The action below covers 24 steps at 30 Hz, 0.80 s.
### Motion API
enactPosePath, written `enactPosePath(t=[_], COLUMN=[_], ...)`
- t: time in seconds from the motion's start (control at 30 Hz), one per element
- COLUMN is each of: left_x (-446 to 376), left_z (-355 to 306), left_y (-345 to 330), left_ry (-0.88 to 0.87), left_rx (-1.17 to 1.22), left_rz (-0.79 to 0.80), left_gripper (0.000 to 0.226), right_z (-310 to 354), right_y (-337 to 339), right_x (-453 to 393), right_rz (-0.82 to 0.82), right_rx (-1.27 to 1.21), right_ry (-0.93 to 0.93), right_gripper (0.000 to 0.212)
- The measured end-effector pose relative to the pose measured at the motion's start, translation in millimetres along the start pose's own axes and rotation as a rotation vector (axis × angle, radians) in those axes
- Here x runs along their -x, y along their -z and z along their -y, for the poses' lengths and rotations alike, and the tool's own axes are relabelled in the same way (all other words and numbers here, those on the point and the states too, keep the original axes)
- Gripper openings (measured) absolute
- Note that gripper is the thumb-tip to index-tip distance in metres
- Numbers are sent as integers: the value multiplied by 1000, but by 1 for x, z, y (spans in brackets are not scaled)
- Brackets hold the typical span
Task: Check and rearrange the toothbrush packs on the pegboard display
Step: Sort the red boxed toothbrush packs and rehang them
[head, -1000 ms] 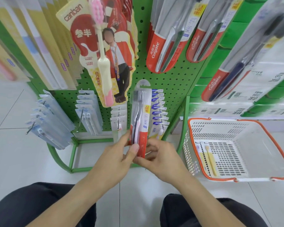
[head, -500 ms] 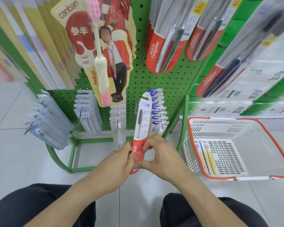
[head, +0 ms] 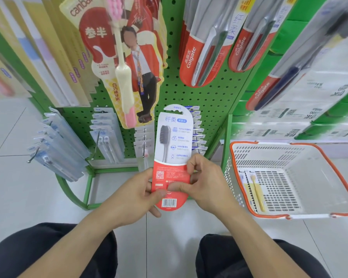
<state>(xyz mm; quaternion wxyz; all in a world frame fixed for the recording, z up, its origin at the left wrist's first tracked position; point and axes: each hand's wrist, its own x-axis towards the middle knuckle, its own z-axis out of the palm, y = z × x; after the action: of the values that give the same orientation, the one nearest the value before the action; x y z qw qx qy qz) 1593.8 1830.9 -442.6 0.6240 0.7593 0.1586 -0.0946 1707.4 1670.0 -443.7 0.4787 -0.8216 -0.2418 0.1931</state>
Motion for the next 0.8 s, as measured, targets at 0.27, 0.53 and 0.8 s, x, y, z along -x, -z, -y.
enactPosePath(t=[0.27,0.53,0.8], left_x=[3,3,0], left_z=[-11,-15,-9], left_y=[-4,-5,1], left_ry=[84,129,64], left_rx=[60,96,111], left_rz=[12,-122,-175], left_gripper=[43,42,35], right_z=[0,8,-1], right_y=[5,10,9], right_x=[1,4,5], right_rz=[-40,131,314], right_rx=[-209,-341,-216], right_ry=[-71,-191,-159], right_gripper=[50,45,32])
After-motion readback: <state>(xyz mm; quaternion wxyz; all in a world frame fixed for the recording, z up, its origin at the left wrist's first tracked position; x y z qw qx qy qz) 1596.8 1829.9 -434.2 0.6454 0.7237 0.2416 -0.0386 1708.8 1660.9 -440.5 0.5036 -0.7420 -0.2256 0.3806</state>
